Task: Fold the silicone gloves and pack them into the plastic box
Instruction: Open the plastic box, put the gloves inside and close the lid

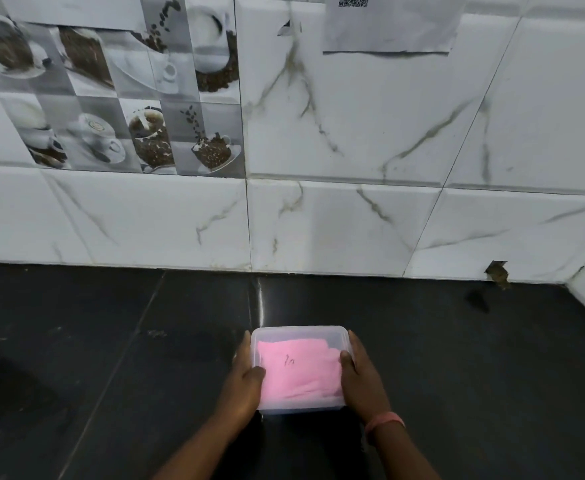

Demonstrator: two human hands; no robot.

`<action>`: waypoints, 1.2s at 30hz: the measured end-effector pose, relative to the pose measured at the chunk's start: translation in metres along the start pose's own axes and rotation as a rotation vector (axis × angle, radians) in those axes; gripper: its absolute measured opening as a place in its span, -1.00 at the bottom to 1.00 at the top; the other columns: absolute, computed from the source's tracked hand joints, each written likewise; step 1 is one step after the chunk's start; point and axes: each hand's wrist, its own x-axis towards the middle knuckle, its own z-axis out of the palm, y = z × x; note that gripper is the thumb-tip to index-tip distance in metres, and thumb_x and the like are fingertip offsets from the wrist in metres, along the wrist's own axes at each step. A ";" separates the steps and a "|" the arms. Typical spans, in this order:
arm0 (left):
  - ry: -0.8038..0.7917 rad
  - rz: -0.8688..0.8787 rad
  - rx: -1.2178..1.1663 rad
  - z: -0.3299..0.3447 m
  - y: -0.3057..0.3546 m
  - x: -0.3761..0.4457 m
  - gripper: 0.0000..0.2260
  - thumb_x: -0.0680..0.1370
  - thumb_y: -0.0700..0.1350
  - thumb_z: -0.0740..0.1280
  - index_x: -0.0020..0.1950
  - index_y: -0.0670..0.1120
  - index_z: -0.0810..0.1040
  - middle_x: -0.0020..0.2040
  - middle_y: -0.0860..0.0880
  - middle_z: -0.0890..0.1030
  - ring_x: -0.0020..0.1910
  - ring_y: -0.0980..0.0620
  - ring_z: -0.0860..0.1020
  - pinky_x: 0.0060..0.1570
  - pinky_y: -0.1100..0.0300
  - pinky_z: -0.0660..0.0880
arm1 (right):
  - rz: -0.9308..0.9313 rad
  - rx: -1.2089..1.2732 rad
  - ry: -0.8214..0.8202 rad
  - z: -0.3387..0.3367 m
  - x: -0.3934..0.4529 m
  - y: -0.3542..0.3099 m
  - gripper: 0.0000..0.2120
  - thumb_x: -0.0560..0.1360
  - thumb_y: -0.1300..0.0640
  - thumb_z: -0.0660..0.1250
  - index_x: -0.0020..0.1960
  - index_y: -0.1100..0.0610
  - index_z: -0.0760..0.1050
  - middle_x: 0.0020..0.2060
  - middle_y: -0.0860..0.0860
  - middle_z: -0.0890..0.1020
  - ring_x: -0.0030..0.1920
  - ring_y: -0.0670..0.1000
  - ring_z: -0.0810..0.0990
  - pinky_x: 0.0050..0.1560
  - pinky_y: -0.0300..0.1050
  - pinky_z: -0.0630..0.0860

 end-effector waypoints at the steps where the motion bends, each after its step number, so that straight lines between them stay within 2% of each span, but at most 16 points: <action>1: 0.013 0.014 0.006 0.001 -0.003 0.000 -0.39 0.66 -0.33 0.17 0.67 -0.04 0.08 0.66 0.02 0.13 0.63 0.04 0.12 0.62 0.07 0.05 | 0.007 -0.002 0.026 0.003 0.001 0.000 -0.52 0.70 0.09 0.08 0.61 0.01 0.14 0.54 0.00 0.32 0.49 0.04 0.34 0.51 -0.10 0.20; 3: 0.049 0.041 0.021 0.005 -0.007 0.003 -0.46 0.70 -0.24 0.19 0.67 -0.07 0.11 0.65 0.02 0.16 0.63 0.04 0.14 0.62 0.07 0.06 | 0.021 -0.009 0.065 0.007 0.002 -0.001 -0.54 0.70 0.08 0.07 0.59 -0.01 0.17 0.51 0.00 0.37 0.46 0.07 0.39 0.49 -0.08 0.25; 6: 0.143 0.037 0.054 0.012 -0.006 0.010 -0.55 0.71 -0.19 0.18 0.62 -0.10 0.26 0.57 -0.06 0.35 0.55 -0.04 0.32 0.55 0.06 0.22 | 0.065 -0.004 0.116 0.009 0.004 -0.004 -0.59 0.69 0.05 0.09 0.53 -0.06 0.27 0.41 0.00 0.50 0.34 0.10 0.51 0.39 -0.03 0.37; 9: 0.248 0.038 0.117 0.019 -0.002 0.022 -0.67 0.70 -0.20 0.16 0.47 -0.16 0.43 0.37 -0.18 0.53 0.36 -0.17 0.49 0.39 -0.02 0.40 | 0.124 -0.054 0.169 0.011 0.011 -0.008 -0.70 0.67 0.02 0.11 0.36 -0.05 0.42 0.23 0.03 0.62 0.17 0.11 0.60 0.25 0.03 0.51; 12: 0.284 0.002 0.167 0.023 0.002 0.034 -0.73 0.71 -0.12 0.14 0.36 -0.15 0.49 0.26 -0.23 0.57 0.26 -0.23 0.52 0.32 -0.05 0.45 | 0.144 -0.114 0.222 0.014 0.016 -0.015 -0.81 0.66 -0.02 0.13 0.12 -0.02 0.49 0.06 0.03 0.66 0.00 0.06 0.62 0.12 0.06 0.58; 15: 0.305 -0.096 0.191 0.025 0.001 0.041 -0.71 0.72 -0.04 0.11 0.33 -0.11 0.49 0.25 -0.26 0.54 0.24 -0.26 0.53 0.28 -0.03 0.44 | 0.140 -0.083 0.231 0.016 0.020 -0.015 -0.75 0.66 -0.02 0.12 0.17 0.02 0.53 0.10 0.03 0.65 0.05 0.06 0.61 0.18 0.05 0.56; 17: 0.319 -0.164 0.176 0.026 0.000 0.044 -0.70 0.71 0.02 0.10 0.28 -0.10 0.51 0.24 -0.26 0.56 0.22 -0.26 0.53 0.28 -0.04 0.44 | 0.161 0.061 0.213 0.015 0.025 -0.015 -0.73 0.66 0.05 0.15 0.23 0.06 0.56 0.16 0.04 0.64 0.10 0.05 0.60 0.22 0.03 0.53; 19: 0.335 -0.210 0.132 0.026 0.001 0.046 -0.62 0.71 0.11 0.07 0.25 -0.12 0.52 0.24 -0.26 0.59 0.24 -0.26 0.54 0.27 -0.01 0.43 | 0.217 0.244 0.182 0.011 0.031 -0.014 -0.76 0.64 0.13 0.19 0.17 0.07 0.61 0.12 0.06 0.66 0.02 0.00 0.60 0.10 -0.04 0.56; 21: 0.327 -0.289 0.089 0.025 0.006 0.048 -0.43 0.70 0.22 0.00 0.30 -0.19 0.56 0.30 -0.28 0.58 0.30 -0.26 0.52 0.28 0.02 0.38 | 0.275 0.283 0.130 0.004 0.038 -0.015 -0.76 0.61 0.16 0.22 0.11 0.07 0.65 0.06 0.07 0.67 0.00 0.04 0.61 0.00 -0.08 0.56; 23: 0.301 -0.405 0.049 0.025 0.008 0.050 -0.27 0.66 0.32 -0.03 0.35 -0.26 0.57 0.36 -0.31 0.55 0.35 -0.27 0.51 0.39 0.00 0.38 | 0.334 0.256 0.069 -0.001 0.044 -0.011 -0.78 0.59 0.14 0.23 -0.04 0.01 0.66 0.04 0.10 0.67 0.06 0.15 0.62 0.16 0.07 0.57; 26: 0.304 -0.488 -0.025 0.024 0.007 0.053 -0.18 0.59 0.42 0.02 0.34 -0.28 0.57 0.35 -0.30 0.56 0.33 -0.27 0.52 0.43 -0.09 0.39 | 0.394 0.185 0.054 -0.001 0.047 -0.008 -0.70 0.62 0.02 0.26 -0.27 0.02 0.50 0.07 0.15 0.66 0.12 0.20 0.60 0.29 0.18 0.49; 29: 0.317 -0.509 -0.107 0.024 0.004 0.056 -0.20 0.56 0.44 0.11 0.33 -0.27 0.58 0.32 -0.29 0.59 0.29 -0.26 0.55 0.40 -0.09 0.41 | 0.489 0.292 0.040 -0.001 0.048 -0.004 -0.75 0.57 -0.04 0.36 -0.22 0.06 0.52 0.09 0.18 0.65 0.10 0.21 0.60 0.28 0.16 0.50; 30: 0.327 -0.515 -0.135 0.024 0.003 0.056 -0.21 0.54 0.44 0.15 0.31 -0.26 0.60 0.29 -0.28 0.60 0.27 -0.26 0.57 0.38 -0.10 0.44 | 0.538 0.397 0.020 -0.003 0.046 -0.003 -0.78 0.52 -0.05 0.42 -0.13 0.11 0.58 0.09 0.18 0.65 0.09 0.22 0.62 0.26 0.19 0.52; 32: 0.350 -0.525 -0.199 0.023 0.002 0.056 -0.24 0.51 0.43 0.25 0.26 -0.25 0.63 0.23 -0.26 0.64 0.20 -0.25 0.61 0.32 -0.10 0.50 | 0.620 0.553 -0.029 -0.008 0.043 0.002 -0.66 0.44 -0.05 0.51 0.04 0.19 0.61 0.06 0.19 0.66 0.09 0.29 0.64 0.19 0.29 0.56; 34: 0.395 -0.512 -0.242 0.023 0.003 0.055 -0.29 0.47 0.40 0.35 0.19 -0.25 0.65 0.16 -0.23 0.67 0.13 -0.24 0.64 0.26 -0.08 0.54 | 0.614 0.577 0.007 -0.011 0.041 0.002 -0.68 0.40 -0.02 0.56 0.00 0.18 0.62 -0.02 0.17 0.68 0.01 0.27 0.66 0.10 0.24 0.61; 36: 0.446 -0.477 -0.154 0.018 0.006 0.053 -0.31 0.46 0.38 0.38 0.10 -0.27 0.64 0.10 -0.23 0.68 0.08 -0.25 0.64 0.18 -0.02 0.55 | 0.541 0.534 0.095 -0.010 0.041 0.001 -0.76 0.41 0.03 0.56 -0.10 0.17 0.61 -0.11 0.12 0.67 -0.08 0.17 0.65 0.06 0.12 0.61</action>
